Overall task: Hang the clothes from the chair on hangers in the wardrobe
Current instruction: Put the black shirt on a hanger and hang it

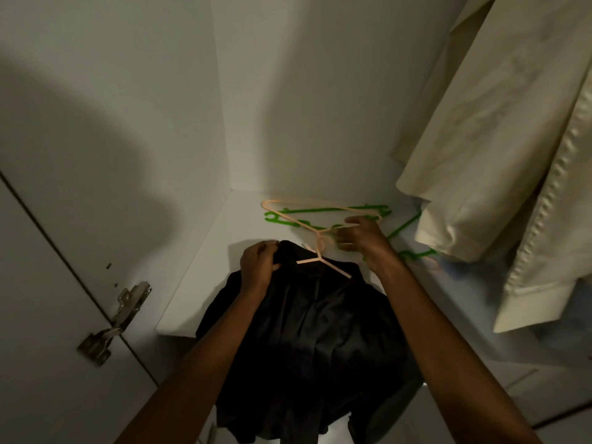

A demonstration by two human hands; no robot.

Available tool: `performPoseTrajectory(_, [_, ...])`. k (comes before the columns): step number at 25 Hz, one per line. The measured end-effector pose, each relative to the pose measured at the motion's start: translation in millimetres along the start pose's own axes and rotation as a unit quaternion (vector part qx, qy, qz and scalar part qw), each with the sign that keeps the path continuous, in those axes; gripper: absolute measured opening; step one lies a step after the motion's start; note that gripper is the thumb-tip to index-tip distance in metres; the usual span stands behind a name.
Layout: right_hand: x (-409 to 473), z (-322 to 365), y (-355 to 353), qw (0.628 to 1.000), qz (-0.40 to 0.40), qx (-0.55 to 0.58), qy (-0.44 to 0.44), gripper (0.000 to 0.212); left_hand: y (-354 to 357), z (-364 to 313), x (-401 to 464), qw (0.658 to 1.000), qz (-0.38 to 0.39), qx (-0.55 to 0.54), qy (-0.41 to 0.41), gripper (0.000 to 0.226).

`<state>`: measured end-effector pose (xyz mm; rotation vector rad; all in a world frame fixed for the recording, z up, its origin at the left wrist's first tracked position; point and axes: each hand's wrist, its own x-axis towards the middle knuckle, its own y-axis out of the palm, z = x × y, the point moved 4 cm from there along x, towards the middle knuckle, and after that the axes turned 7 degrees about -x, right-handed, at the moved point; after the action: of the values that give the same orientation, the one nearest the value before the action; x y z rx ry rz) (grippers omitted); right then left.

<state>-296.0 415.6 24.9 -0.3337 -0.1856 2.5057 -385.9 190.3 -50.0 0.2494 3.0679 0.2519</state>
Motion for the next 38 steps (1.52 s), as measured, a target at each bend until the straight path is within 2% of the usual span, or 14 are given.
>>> performPoseTrajectory(2, [-25, -10, -17, 0.993, -0.096, -0.046, -0.046, 0.01, 0, 1, -2, 0.998, 0.015, 0.05, 0.046, 0.023])
performPoseTrajectory(5, [-70, -45, -28, 0.97, -0.216, -0.092, -0.061, 0.026, 1, -1, -6, 0.978, 0.008, 0.159, 0.133, 0.035])
performPoseTrajectory(9, [-90, -81, -1, 0.976, -0.182, -0.121, 0.007, 0.053, 4, -7, -18, 0.934, -0.045, 0.289, 0.207, 0.025])
performPoseTrajectory(10, [-90, -83, 2, 0.973, -0.186, -0.134, 0.011, 0.052, 7, -8, -24, 0.925, -0.034, 0.313, 0.212, 0.035])
performPoseTrajectory(13, [-86, -88, 7, 0.973, -0.179, -0.142, 0.023, 0.038, 20, -9, -36, 0.9, 0.08, 0.36, 0.233, 0.066])
performPoseTrajectory(16, [-91, -92, 3, 0.972, -0.213, -0.1, -0.013, 0.025, 26, -2, -40, 0.885, 0.213, 0.346, 0.226, 0.047])
performPoseTrajectory(19, [-100, -96, -3, 0.959, -0.258, -0.071, -0.099, 0.012, 25, 1, -39, 0.909, 0.229, 0.287, 0.197, 0.028])
performPoseTrajectory(21, [-103, -97, -4, 0.966, -0.238, -0.038, -0.096, 0.021, 30, 3, -46, 0.901, 0.255, 0.293, 0.196, 0.029])
performPoseTrajectory(24, [-98, -98, -1, 0.975, -0.202, -0.046, -0.086, 0.045, 40, -2, -55, 0.861, 0.224, 0.393, 0.232, 0.018])
performPoseTrajectory(26, [-97, -100, 3, 0.98, -0.17, -0.045, -0.097, 0.054, 47, -5, -61, 0.851, 0.191, 0.431, 0.232, 0.012])
performPoseTrajectory(28, [-96, -101, 4, 0.981, -0.151, -0.05, -0.113, 0.059, 57, -1, -75, 0.837, 0.175, 0.457, 0.243, 0.024])
performPoseTrajectory(30, [-98, -101, 2, 0.98, -0.143, -0.053, -0.128, 0.062, 62, 6, -86, 0.846, 0.154, 0.453, 0.235, 0.029])
performPoseTrajectory(34, [-97, -106, -3, 0.983, -0.118, -0.026, -0.135, 0.067, 58, 19, -81, 0.901, 0.106, 0.375, 0.191, 0.019])
performPoseTrajectory(38, [-99, -108, -5, 0.986, -0.101, -0.004, -0.133, 0.064, 56, 22, -75, 0.928, 0.13, 0.314, 0.152, 0.014])
